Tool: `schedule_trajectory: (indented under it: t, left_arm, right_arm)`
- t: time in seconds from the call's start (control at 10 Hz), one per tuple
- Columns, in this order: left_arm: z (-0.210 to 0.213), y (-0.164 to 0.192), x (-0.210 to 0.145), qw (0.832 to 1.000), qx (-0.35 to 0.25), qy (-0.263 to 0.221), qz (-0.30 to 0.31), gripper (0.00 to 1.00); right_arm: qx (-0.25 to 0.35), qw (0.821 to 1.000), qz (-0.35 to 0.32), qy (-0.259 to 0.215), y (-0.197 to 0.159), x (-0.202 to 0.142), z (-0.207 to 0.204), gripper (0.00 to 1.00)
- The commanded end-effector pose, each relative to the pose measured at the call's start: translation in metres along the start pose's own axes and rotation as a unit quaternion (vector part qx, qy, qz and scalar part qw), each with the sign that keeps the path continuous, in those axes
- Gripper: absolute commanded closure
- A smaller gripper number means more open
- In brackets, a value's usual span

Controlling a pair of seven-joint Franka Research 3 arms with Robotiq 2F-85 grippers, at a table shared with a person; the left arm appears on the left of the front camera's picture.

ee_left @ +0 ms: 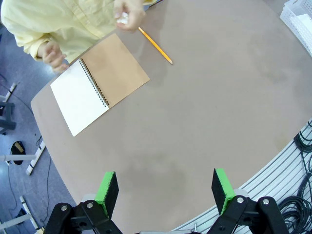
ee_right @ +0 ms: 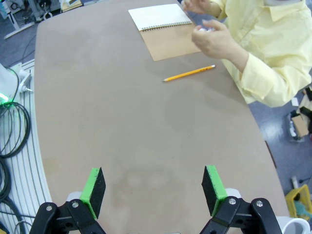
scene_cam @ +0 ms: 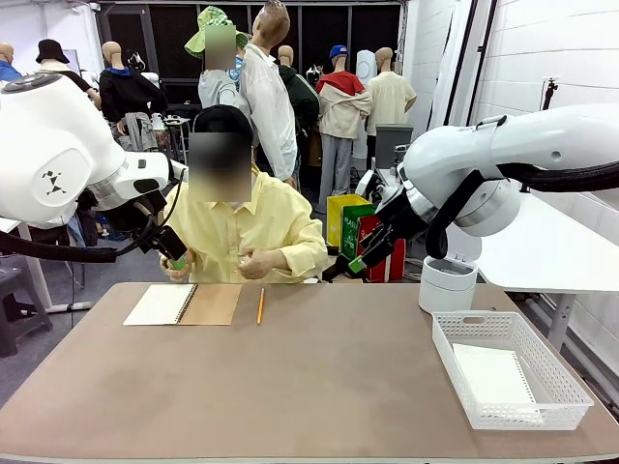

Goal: Sort the paper based on its condition.
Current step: If a person hands you a paper, place it in the Organizing basket , and if it's crumpled, put it in the Trash can.

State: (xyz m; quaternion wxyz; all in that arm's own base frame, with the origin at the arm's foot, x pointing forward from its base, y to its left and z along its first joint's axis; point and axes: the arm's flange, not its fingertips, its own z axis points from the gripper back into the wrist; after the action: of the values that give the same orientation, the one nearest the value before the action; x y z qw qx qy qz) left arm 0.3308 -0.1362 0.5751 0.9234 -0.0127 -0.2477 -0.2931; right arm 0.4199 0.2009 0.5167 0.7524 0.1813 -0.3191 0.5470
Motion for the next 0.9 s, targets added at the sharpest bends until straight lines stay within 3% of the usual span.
schedule_trajectory:
  t: [0.0, 0.8]
  left_arm:
    - [-0.0009, 0.0012, -0.0007, 1.000, -0.002, -0.005, 0.001, 0.00]
    - [-0.0009, 0.0012, -0.0007, 1.000, -0.002, -0.005, 0.001, 0.00]
  right_arm:
    - [-0.001, 1.000, -0.001, -0.001, -0.0001, 0.0005, 0.0002, 0.00]
    - [-0.001, 1.000, -0.001, -0.001, -0.0001, 0.0005, 0.0002, 0.00]
